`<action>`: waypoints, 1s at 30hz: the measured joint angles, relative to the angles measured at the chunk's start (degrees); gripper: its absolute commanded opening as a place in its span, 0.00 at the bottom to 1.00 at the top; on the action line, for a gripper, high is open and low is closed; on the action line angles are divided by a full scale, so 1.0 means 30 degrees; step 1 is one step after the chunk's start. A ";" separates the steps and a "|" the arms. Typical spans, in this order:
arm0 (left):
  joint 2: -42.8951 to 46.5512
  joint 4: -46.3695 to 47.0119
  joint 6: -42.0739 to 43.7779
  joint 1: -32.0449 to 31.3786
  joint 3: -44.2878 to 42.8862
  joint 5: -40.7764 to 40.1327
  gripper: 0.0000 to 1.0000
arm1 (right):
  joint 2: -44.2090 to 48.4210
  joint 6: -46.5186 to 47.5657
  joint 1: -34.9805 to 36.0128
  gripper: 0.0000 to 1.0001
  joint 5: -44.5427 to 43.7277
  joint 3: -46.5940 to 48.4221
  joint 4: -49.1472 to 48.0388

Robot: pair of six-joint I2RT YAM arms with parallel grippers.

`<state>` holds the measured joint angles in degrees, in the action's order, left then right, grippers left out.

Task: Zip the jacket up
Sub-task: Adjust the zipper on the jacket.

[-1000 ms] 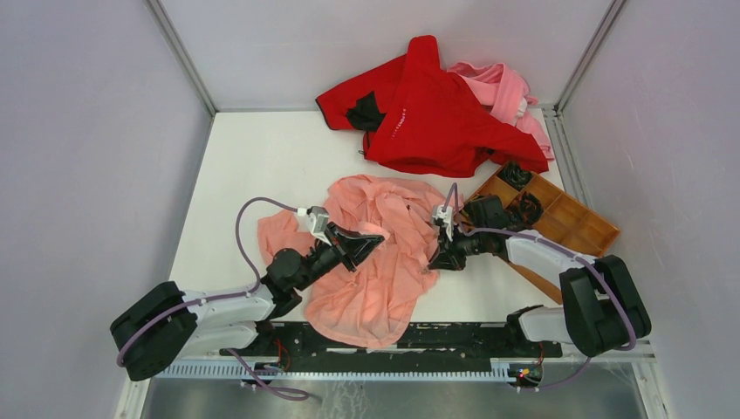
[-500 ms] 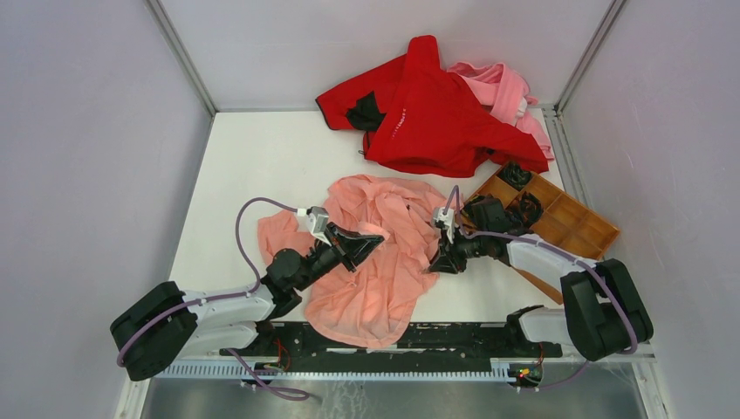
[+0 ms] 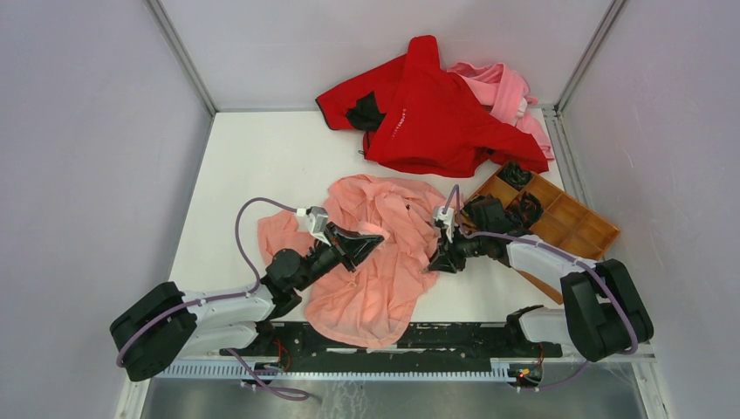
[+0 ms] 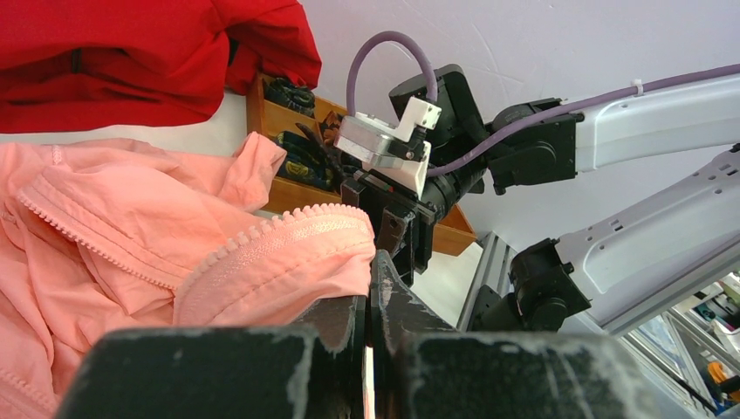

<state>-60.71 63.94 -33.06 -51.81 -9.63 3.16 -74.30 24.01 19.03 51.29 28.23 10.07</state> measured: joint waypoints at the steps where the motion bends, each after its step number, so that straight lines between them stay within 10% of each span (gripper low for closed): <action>1: 0.0015 0.0000 0.0000 0.0000 0.0000 0.0000 0.02 | 0.0000 -0.0015 0.0000 0.31 -0.0073 0.0000 -0.0051; 14: 0.0036 0.0000 0.0000 0.0000 0.0000 0.0007 0.02 | -0.0066 -0.0073 0.0153 0.32 -0.0423 -0.0124 -0.0328; 22: 0.0036 -0.0007 0.0000 0.0000 0.0000 0.0022 0.02 | -0.0204 -0.0109 0.0255 0.00 -0.0350 -0.0124 -0.0488; 30: -0.0138 0.0335 0.0080 -0.0066 0.0000 0.1020 0.02 | 0.0058 0.0685 0.0248 0.00 0.1013 0.0590 0.0940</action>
<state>-61.12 64.95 -32.82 -52.01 -9.63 6.22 -74.13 26.06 19.77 54.33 30.00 12.88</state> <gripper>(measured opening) 0.036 0.006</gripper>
